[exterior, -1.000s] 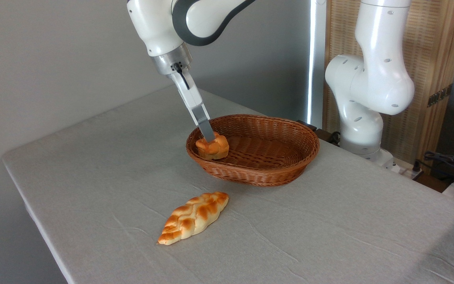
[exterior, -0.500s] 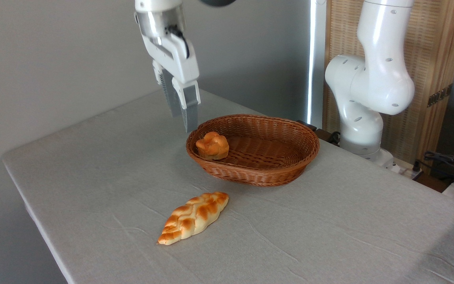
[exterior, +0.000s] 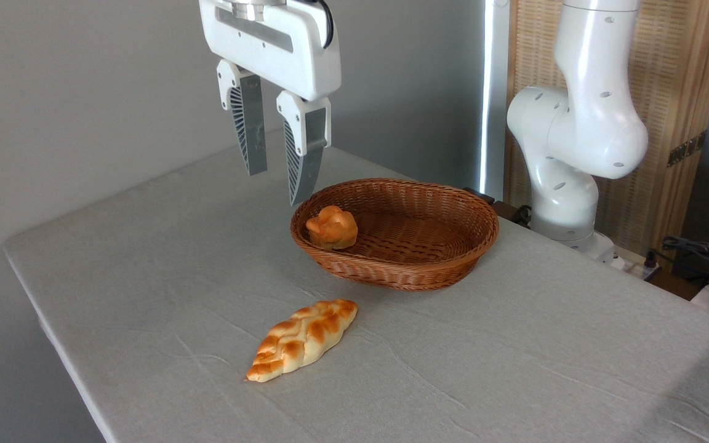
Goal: Put bread into the basket
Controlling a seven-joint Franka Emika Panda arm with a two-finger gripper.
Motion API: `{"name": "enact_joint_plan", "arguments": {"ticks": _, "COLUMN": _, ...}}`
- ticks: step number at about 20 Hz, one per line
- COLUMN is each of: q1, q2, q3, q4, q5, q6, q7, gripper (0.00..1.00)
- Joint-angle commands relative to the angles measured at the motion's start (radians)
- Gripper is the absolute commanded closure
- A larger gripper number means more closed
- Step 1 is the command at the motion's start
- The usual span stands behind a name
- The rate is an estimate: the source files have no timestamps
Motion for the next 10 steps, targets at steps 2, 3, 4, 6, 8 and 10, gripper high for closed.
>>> {"name": "enact_joint_plan", "arguments": {"ticks": 2, "q1": 0.011, "q2": 0.091, "q3": -0.026, "q4": 0.126, "q5": -0.011, "q6": -0.091, "q7": -0.004, "gripper": 0.0}}
{"name": "enact_joint_plan", "arguments": {"ticks": 3, "q1": 0.014, "q2": 0.091, "q3": -0.037, "q4": 0.125, "q5": -0.011, "q6": -0.091, "q7": -0.007, "gripper": 0.0}}
{"name": "enact_joint_plan", "arguments": {"ticks": 4, "q1": 0.04, "q2": 0.091, "q3": -0.069, "q4": 0.122, "q5": -0.01, "q6": -0.092, "q7": -0.009, "gripper": 0.0}}
{"name": "enact_joint_plan", "arguments": {"ticks": 6, "q1": 0.078, "q2": 0.091, "q3": -0.12, "q4": 0.115, "q5": -0.007, "q6": -0.092, "q7": -0.01, "gripper": 0.0}}
{"name": "enact_joint_plan", "arguments": {"ticks": 8, "q1": 0.08, "q2": 0.091, "q3": -0.123, "q4": 0.112, "q5": -0.005, "q6": -0.098, "q7": -0.021, "gripper": 0.0}}
{"name": "enact_joint_plan", "arguments": {"ticks": 10, "q1": 0.08, "q2": 0.091, "q3": -0.123, "q4": 0.109, "q5": -0.005, "q6": -0.1, "q7": -0.019, "gripper": 0.0}}
